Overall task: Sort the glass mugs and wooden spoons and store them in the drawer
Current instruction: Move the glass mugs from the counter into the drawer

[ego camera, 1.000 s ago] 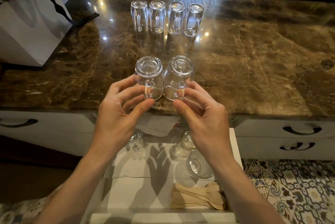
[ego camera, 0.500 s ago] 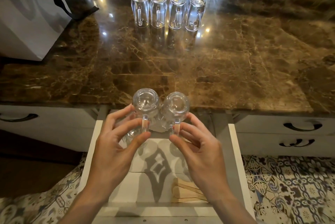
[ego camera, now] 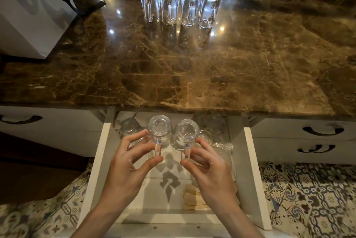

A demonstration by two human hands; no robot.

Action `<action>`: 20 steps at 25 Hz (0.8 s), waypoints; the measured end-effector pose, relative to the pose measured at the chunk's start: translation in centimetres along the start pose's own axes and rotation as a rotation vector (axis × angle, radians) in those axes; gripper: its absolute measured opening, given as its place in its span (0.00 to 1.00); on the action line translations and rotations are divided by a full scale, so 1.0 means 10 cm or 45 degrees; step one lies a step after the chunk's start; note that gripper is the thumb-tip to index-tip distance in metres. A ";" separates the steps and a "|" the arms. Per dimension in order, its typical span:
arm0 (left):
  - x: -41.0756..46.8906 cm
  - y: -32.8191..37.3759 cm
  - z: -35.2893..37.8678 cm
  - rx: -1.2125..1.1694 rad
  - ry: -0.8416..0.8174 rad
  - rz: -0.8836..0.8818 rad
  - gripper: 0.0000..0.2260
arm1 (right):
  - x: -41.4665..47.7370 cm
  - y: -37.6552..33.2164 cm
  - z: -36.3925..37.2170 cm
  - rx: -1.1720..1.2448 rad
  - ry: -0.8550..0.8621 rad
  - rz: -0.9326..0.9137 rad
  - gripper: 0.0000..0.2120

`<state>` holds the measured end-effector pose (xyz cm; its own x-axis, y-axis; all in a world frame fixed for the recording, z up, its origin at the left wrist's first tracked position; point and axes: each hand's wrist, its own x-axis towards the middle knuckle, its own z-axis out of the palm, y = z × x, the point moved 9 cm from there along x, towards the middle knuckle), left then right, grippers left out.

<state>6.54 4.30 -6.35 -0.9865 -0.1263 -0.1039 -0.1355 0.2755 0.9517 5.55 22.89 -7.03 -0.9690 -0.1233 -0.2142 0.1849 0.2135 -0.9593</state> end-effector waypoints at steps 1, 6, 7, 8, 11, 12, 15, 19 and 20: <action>0.00 -0.07 0.02 -0.011 -0.018 -0.025 0.11 | 0.01 0.06 0.01 -0.007 0.000 0.027 0.07; 0.04 -0.33 0.10 -0.008 -0.083 -0.123 0.11 | 0.04 0.33 0.06 -0.134 0.031 0.116 0.06; 0.05 -0.38 0.11 -0.022 -0.088 -0.156 0.11 | 0.04 0.39 0.08 -0.153 0.039 0.145 0.07; 0.07 -0.44 0.12 -0.040 -0.092 -0.189 0.11 | 0.05 0.44 0.10 -0.171 0.049 0.177 0.07; 0.11 -0.56 0.16 -0.050 -0.082 -0.232 0.10 | 0.06 0.56 0.18 -0.194 0.095 0.250 0.09; 0.13 -0.58 0.17 -0.033 -0.070 -0.236 0.10 | 0.07 0.59 0.21 -0.205 0.104 0.266 0.09; 0.18 -0.65 0.20 0.017 -0.029 -0.244 0.11 | 0.11 0.67 0.29 -0.283 0.117 0.310 0.13; 0.24 -0.77 0.28 0.020 0.012 -0.280 0.10 | 0.17 0.76 0.33 -0.366 0.142 0.368 0.18; 0.25 -0.80 0.30 0.011 0.032 -0.296 0.09 | 0.19 0.78 0.33 -0.364 0.163 0.374 0.16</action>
<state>4.92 4.59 -15.11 -0.9262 -0.2106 -0.3126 -0.3596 0.2447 0.9005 5.72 21.10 -15.55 -0.8979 0.1004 -0.4286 0.4204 0.4838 -0.7675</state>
